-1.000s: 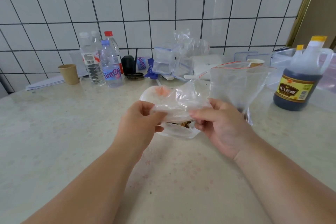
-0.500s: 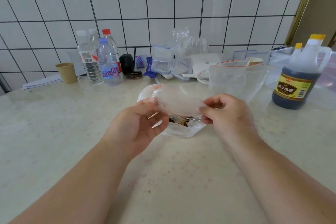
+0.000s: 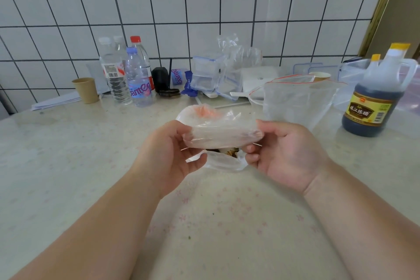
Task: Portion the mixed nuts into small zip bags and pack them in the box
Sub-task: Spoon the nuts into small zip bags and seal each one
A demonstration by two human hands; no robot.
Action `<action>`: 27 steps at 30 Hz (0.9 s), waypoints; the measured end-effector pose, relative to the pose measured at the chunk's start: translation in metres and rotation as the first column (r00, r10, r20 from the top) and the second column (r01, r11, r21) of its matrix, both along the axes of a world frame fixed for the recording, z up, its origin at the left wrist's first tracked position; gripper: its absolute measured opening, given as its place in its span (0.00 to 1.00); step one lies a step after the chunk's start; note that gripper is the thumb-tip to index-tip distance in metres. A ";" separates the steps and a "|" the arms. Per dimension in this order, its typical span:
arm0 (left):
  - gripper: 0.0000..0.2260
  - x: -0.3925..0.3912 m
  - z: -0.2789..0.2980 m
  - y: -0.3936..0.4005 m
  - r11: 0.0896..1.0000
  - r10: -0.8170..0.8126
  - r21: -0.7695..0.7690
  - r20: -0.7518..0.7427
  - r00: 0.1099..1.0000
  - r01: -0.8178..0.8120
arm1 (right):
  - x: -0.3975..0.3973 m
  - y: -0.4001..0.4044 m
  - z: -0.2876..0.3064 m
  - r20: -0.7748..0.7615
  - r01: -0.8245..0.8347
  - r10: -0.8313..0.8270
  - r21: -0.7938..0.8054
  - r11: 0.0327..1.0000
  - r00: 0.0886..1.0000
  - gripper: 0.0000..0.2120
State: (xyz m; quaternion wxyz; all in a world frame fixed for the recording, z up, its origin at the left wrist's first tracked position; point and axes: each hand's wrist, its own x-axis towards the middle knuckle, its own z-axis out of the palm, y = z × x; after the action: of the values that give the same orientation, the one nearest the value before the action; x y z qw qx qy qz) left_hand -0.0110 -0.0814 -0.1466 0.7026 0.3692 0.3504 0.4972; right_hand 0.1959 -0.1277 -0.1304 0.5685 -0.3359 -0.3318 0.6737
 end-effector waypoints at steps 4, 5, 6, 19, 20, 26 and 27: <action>0.08 0.007 -0.007 -0.008 0.917 0.272 0.399 -0.628 0.729 0.001 | -0.005 0.004 -0.008 0.234 0.118 -0.137 0.095 0.988 0.963 0.06; 0.10 0.010 -0.011 -0.009 0.865 0.385 0.500 -0.712 0.588 0.039 | -0.006 0.006 -0.011 0.292 0.153 -0.179 0.108 0.982 0.939 0.06; 0.11 0.012 -0.014 -0.010 0.813 0.483 0.578 -0.735 0.476 0.068 | -0.007 0.007 -0.013 0.347 0.179 -0.211 0.122 0.976 0.914 0.07; 0.12 0.012 -0.004 -0.013 0.886 0.444 0.452 -0.767 0.464 -0.099 | -0.004 0.012 -0.025 0.708 0.324 -0.510 0.395 0.859 0.489 0.09; 0.12 0.013 -0.004 -0.014 0.899 0.421 0.423 -0.768 0.483 -0.111 | -0.006 0.011 -0.024 0.690 0.302 -0.480 0.373 0.877 0.542 0.10; 0.14 0.012 -0.005 -0.018 0.923 0.379 0.376 -0.846 0.376 -0.085 | -0.017 0.005 -0.025 0.708 0.227 -0.386 0.313 0.922 0.592 0.20; 0.11 0.013 -0.004 -0.020 0.916 0.391 0.401 -0.875 0.284 -0.028 | -0.017 0.005 -0.024 0.727 0.242 -0.396 0.313 0.918 0.561 0.23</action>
State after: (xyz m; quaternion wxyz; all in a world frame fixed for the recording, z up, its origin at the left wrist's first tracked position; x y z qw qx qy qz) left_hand 0.0018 -0.1017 -0.1510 0.2240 0.6429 0.6570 0.3238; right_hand 0.1786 -0.1230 -0.1547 0.5085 -0.5958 -0.5362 0.3145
